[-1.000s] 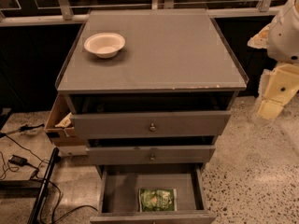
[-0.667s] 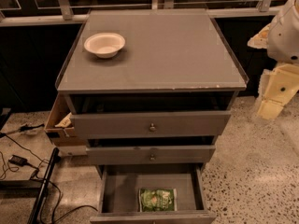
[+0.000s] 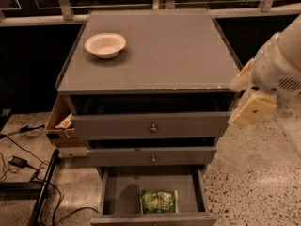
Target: Pick green jalapeno chip bag from bottom drawer and place on counter
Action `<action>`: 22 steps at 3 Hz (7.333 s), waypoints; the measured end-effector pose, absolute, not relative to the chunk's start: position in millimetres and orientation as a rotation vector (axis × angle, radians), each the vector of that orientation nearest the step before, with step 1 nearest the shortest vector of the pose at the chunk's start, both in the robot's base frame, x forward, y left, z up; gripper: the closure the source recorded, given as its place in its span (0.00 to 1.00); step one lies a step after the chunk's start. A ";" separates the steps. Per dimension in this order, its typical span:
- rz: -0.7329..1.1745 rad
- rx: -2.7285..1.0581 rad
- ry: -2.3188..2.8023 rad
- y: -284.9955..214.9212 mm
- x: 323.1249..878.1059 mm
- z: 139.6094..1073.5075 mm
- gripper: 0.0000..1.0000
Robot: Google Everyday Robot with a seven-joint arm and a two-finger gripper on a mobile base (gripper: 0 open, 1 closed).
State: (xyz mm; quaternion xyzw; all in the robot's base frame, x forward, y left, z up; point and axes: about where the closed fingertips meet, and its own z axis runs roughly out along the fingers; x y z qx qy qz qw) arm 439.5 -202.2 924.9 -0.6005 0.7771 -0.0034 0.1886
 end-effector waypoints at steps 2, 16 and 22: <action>0.313 -1.612 2.165 -176.1 435.1 756.4 0.88; 0.647 -1.583 1.877 -126.4 458.8 250.6 0.81; 0.646 -1.626 1.726 -75.4 521.4 182.3 0.41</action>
Offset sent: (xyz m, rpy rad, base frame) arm -0.0026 0.0352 -0.2715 0.3438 0.1734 -0.0113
